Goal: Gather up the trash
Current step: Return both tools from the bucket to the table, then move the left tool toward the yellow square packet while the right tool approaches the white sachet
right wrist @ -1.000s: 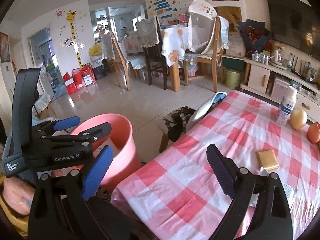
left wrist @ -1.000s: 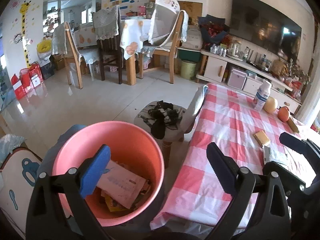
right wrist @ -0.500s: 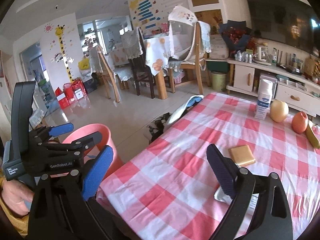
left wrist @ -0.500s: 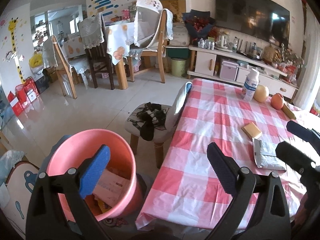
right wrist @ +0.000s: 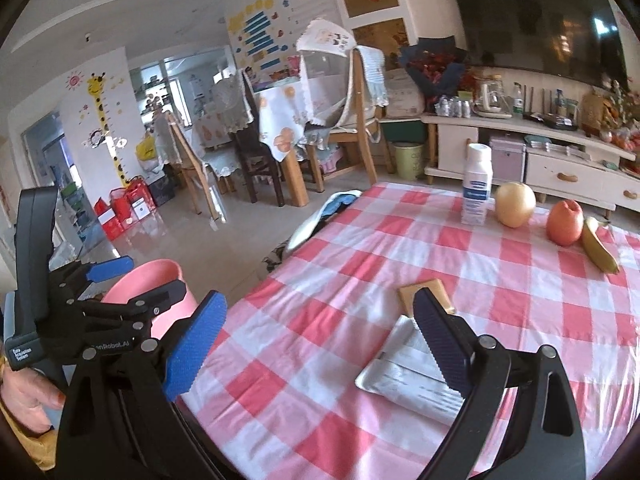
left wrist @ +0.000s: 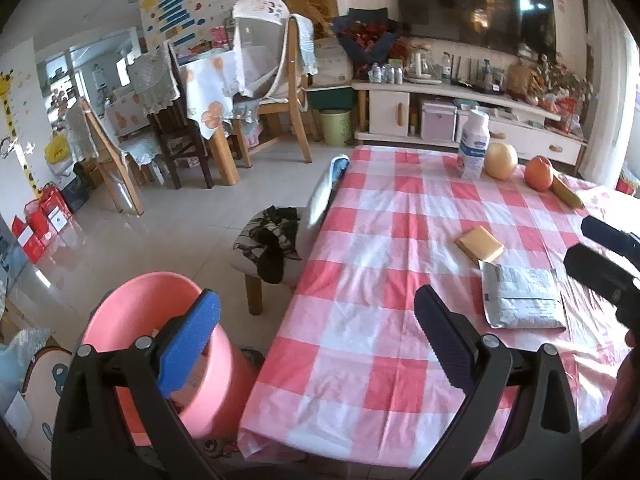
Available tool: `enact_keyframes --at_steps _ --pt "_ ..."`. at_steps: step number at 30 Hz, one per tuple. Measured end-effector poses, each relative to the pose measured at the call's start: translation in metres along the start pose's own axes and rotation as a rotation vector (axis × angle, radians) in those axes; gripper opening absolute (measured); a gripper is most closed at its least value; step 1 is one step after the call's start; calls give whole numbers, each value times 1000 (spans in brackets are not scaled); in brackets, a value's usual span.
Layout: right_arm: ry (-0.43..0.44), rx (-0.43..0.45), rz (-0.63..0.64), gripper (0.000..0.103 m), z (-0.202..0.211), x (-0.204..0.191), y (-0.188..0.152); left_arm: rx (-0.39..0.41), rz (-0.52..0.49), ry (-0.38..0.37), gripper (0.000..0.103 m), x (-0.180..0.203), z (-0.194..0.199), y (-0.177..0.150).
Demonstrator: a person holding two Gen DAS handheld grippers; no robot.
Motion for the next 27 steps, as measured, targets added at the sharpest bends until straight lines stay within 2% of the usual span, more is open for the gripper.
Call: enact_keyframes --at_steps 19,25,27 --pt "-66 6 -40 93 5 63 -2 -62 -93 -35 98 64 -36 -6" --pt "-95 -25 -65 93 -3 88 -8 -87 -104 -66 98 78 -49 -12" --pt "-114 -33 -75 93 -5 100 -9 -101 -97 -106 98 86 -55 -18"
Point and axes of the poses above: each gripper's, at about its wrist camera, not at the fingertips, and z roughly against the way its jaws point, x to its right, y to its top, the point moved 9 cm from there along -z, roughly the way its jaws point, and after that the axes turned 13 degrees about -y, right-handed, at the moved point
